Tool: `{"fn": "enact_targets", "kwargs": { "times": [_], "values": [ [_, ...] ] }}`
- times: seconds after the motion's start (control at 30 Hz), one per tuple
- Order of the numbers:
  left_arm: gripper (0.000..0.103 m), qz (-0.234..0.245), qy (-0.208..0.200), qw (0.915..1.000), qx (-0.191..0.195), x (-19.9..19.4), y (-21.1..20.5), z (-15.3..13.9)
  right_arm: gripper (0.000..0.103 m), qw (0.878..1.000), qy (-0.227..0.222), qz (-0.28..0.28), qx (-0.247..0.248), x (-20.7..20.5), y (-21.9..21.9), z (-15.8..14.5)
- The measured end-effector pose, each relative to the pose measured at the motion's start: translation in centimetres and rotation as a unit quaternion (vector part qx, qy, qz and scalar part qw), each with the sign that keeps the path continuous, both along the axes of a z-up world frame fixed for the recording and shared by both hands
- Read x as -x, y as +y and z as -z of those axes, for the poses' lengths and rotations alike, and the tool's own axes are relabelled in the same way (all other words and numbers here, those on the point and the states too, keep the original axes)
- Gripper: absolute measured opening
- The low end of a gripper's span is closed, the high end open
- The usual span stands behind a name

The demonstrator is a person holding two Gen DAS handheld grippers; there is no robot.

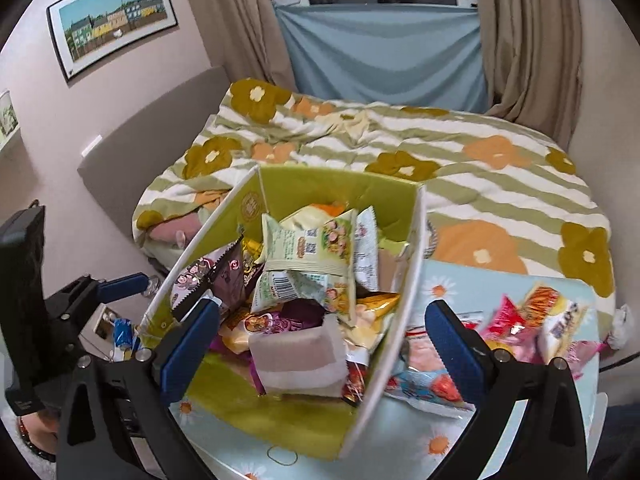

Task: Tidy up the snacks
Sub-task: 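Move both tools back toward the remaining snacks on the table, then grasp the cream Oishi bag with the left tool while the right tool grasps the pink bag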

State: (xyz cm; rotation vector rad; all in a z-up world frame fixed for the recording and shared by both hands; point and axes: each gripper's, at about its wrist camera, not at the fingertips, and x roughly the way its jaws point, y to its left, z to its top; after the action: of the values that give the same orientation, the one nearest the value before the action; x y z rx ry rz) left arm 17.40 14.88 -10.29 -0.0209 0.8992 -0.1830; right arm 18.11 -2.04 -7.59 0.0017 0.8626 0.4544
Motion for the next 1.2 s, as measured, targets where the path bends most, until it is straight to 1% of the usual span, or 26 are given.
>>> {"fn": "enact_targets", "kwargs": {
  "times": [0.1,0.2,0.27,0.37,0.47,0.53,0.63,0.77,0.87,0.93,1.0,1.07,1.13,1.2],
  "values": [
    [0.103,0.029,-0.011,0.9995,0.004,0.1,-1.9,-0.8,0.102,1.000,-0.014,0.028,0.002,1.1,-2.3,-1.5],
    [0.103,0.045,-0.021,0.9988,0.005,0.2,-3.7,-1.5,0.102,0.998,-0.026,0.058,0.003,2.1,-5.2,-2.5],
    [0.103,0.055,-0.023,0.9982,0.010,0.0,-5.4,-2.0,0.102,0.997,-0.024,0.078,-0.002,2.5,-7.3,-2.8],
    [0.103,0.065,-0.025,0.9975,0.010,-0.5,-7.5,-2.4,0.102,0.994,-0.021,0.103,-0.003,2.9,-10.7,-2.8],
    [0.103,0.077,-0.031,0.9965,0.001,-1.6,-10.5,-2.6,0.102,0.992,-0.022,0.126,0.009,2.8,-14.5,-2.4],
    [0.103,0.079,-0.027,0.9965,-0.001,-2.5,-12.3,-2.5,0.102,0.990,-0.024,0.136,0.014,2.7,-16.7,-2.2],
    [0.103,0.088,-0.012,0.9960,0.011,-4.2,-15.5,-1.9,0.102,0.989,-0.016,0.149,0.012,2.3,-20.3,-1.4],
    [0.103,0.107,-0.001,0.9943,-0.003,-6.4,-20.6,-0.8,0.102,0.989,0.004,0.150,0.007,1.0,-24.7,0.3],
    [0.103,0.132,0.018,0.9910,-0.006,-8.2,-25.0,0.3,0.102,0.989,0.015,0.145,0.037,-0.3,-26.7,2.0],
    [0.103,0.147,0.024,0.9888,-0.014,-9.0,-27.1,0.9,0.102,0.990,0.019,0.129,0.045,-1.2,-28.1,3.5],
    [0.103,0.160,0.033,0.9860,-0.033,-10.2,-29.8,2.0,0.102,0.992,0.022,0.112,0.048,-2.0,-29.1,4.8],
    [0.103,0.167,0.051,0.9837,-0.044,-11.6,-32.0,3.4,0.102,0.993,0.013,0.101,0.054,-2.5,-30.1,6.2],
    [0.103,0.169,0.062,0.9826,-0.046,-12.5,-33.2,4.5,0.102,0.996,0.012,0.078,0.045,-3.0,-30.8,7.5],
    [0.103,0.170,0.075,0.9814,-0.050,-13.6,-34.5,6.1,0.102,0.997,0.006,0.056,0.050,-3.6,-31.2,8.6]
  ]
}}
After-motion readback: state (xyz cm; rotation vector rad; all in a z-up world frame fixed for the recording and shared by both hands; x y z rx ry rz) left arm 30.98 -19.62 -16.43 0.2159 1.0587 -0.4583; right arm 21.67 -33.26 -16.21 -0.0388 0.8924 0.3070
